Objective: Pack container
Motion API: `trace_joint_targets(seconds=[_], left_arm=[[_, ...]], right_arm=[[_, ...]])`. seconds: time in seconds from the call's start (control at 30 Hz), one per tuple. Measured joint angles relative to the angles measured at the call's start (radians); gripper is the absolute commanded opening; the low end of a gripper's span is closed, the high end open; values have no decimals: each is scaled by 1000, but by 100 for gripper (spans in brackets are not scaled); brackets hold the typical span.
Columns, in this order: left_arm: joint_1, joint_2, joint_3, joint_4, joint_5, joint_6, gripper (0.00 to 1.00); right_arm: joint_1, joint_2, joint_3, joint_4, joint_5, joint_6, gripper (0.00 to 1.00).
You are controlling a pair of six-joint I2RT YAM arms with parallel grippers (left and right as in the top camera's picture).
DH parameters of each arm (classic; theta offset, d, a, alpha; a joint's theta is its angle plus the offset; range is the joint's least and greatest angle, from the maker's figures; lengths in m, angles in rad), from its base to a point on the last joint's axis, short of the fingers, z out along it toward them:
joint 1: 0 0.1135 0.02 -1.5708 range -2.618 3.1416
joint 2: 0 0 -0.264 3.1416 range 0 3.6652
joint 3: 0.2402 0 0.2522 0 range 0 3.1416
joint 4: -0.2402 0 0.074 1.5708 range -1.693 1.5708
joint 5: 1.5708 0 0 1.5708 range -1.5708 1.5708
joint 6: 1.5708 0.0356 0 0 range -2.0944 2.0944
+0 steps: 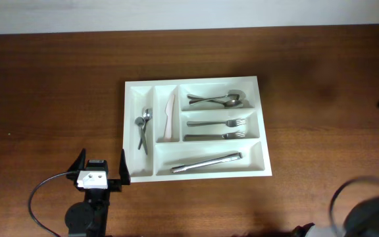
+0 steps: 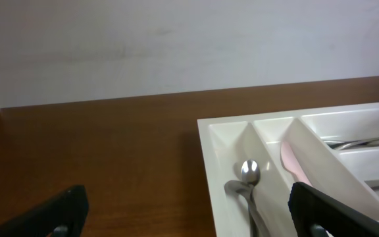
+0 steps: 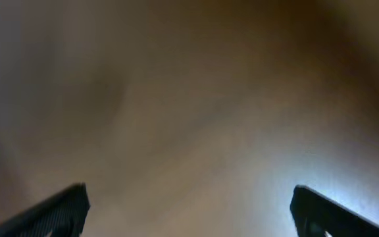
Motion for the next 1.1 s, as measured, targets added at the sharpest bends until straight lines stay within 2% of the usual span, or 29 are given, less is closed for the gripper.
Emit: trace_joint_targets(seconds=[0.2, 0.33, 0.53, 0.8, 0.93, 1.1], left_arm=[[0, 0, 0, 0, -5, 0, 99], [0, 0, 0, -1, -7, 0, 99], [0, 0, 0, -1, -7, 0, 99], [0, 0, 0, -1, -7, 0, 99], [0, 0, 0, -1, -7, 0, 99], [0, 0, 0, -1, -7, 0, 99]], right_arm=[[220, -352, -274, 386, -26, 0, 99], [327, -541, -456, 510, -31, 0, 99], [424, -816, -658, 545, -31, 0, 99], [531, -1186, -789, 593, -35, 0, 99], [596, -1317, -859, 594, -48, 0, 99], [669, -1373, -929, 678, -55, -1, 99]])
